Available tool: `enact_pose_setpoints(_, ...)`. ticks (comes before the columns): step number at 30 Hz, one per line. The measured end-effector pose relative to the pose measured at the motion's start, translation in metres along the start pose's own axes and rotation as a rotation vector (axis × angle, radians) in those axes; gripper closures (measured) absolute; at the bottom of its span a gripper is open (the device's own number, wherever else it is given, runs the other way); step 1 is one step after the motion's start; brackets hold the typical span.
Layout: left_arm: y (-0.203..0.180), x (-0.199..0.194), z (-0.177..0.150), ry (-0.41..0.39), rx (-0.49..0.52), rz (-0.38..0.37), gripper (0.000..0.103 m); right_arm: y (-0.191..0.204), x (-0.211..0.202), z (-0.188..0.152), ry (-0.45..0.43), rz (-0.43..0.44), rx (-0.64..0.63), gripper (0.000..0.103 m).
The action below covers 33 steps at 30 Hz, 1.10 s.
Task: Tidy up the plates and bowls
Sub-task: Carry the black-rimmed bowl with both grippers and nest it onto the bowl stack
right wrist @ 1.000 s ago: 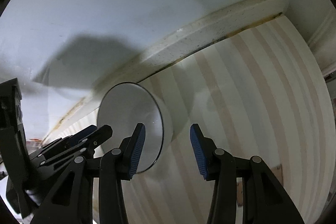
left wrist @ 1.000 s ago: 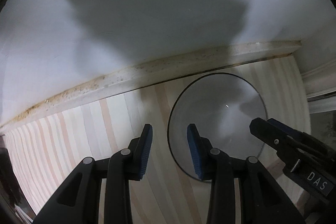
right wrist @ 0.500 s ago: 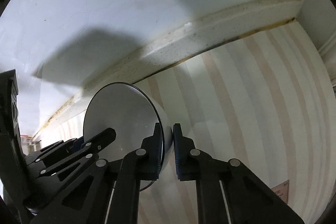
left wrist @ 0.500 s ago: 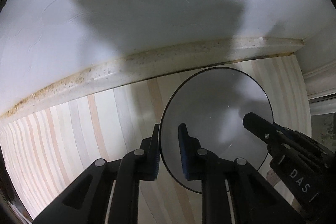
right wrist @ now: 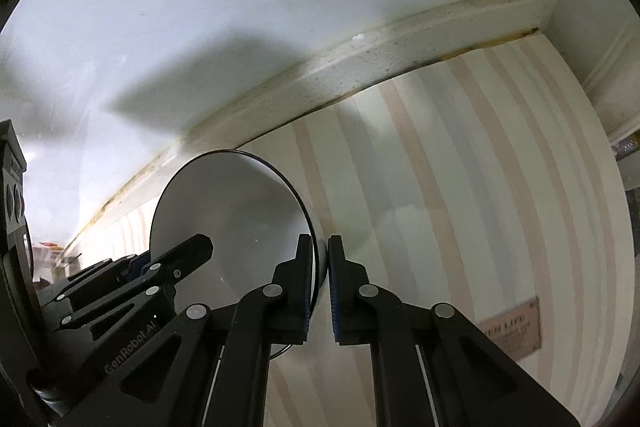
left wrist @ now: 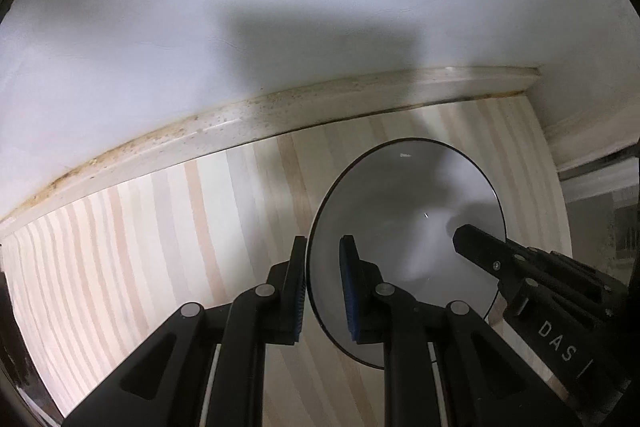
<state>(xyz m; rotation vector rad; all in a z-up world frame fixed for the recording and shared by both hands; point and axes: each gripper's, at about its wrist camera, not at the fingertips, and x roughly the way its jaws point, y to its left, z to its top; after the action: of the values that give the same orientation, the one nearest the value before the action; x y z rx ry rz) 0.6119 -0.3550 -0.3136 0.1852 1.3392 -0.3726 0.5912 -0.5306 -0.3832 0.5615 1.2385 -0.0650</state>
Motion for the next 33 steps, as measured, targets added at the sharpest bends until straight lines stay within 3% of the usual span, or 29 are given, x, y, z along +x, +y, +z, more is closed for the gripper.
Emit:
enact_pose_setpoints(8,0.003,-0.043,-0.024,-0.047,0.016,-0.012,0.089,0.019,-0.042,-0.033,-0.026,0.010,-0.024,0.094)
enact_pose_setpoints(9,0.004,-0.049,-0.030,-0.053,0.021,-0.011,0.089,0.034,-0.036,-0.039,-0.030,0.010,-0.027,0.094)
enact_pose_setpoints(16,0.002,-0.084,-0.080,-0.068,0.040,-0.015,0.089,0.044,-0.091,-0.092,-0.047,0.029,-0.047,0.094)
enact_pose_setpoints(26,0.012,-0.096,-0.161,-0.002,0.065,-0.029,0.089,0.050,-0.117,-0.187,0.009,0.034,-0.057,0.093)
enact_pose_setpoints(33,0.013,-0.082,-0.193,0.058,0.076,-0.035,0.089,0.042,-0.105,-0.228,0.061,0.038,-0.034,0.093)
